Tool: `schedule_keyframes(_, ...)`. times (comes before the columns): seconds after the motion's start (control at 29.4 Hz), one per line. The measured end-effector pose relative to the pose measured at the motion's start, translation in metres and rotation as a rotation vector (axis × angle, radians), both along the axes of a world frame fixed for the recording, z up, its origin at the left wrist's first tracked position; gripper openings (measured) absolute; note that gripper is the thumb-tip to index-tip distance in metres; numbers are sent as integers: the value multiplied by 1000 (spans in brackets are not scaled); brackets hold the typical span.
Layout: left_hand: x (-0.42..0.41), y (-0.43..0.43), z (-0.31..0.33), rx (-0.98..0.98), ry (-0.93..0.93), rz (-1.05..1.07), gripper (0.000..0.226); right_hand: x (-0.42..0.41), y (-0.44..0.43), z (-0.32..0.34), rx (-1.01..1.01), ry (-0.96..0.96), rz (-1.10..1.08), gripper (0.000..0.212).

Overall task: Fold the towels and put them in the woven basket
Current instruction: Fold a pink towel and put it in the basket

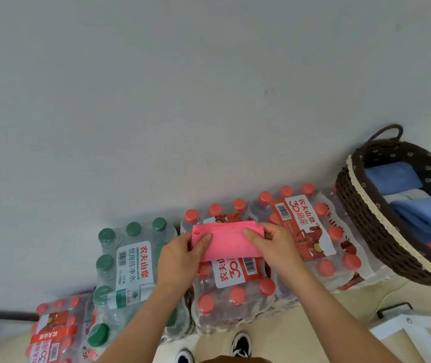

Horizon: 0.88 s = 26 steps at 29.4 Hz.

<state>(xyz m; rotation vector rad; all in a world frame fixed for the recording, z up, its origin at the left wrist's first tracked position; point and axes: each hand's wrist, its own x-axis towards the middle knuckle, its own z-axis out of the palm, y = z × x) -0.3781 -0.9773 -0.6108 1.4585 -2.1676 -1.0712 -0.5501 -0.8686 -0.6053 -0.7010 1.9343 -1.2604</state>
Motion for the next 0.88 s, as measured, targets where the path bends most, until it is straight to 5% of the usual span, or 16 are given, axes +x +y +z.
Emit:
schedule_keyframes(0.27,-11,-3,-5,64,-23,117,41,4,-8,-5,32,126,-97,12)
schedule_keyframes(0.44,-13,-2,1,-5,-37,154,39,4,-14,-8,111,409,-55,18)
schedule_keyframes(0.61,-13,-7,-3,-169,-94,-43,54,-9,-13,3,279,514,307,59)
schedule_keyframes(0.78,-14,-19,15,2,-114,-215,53,-26,-22,35,335,513,649,40)
schedule_keyframes(0.88,-7,-13,23,-228,-60,-251,47,-25,-21,41,199,779,684,29)
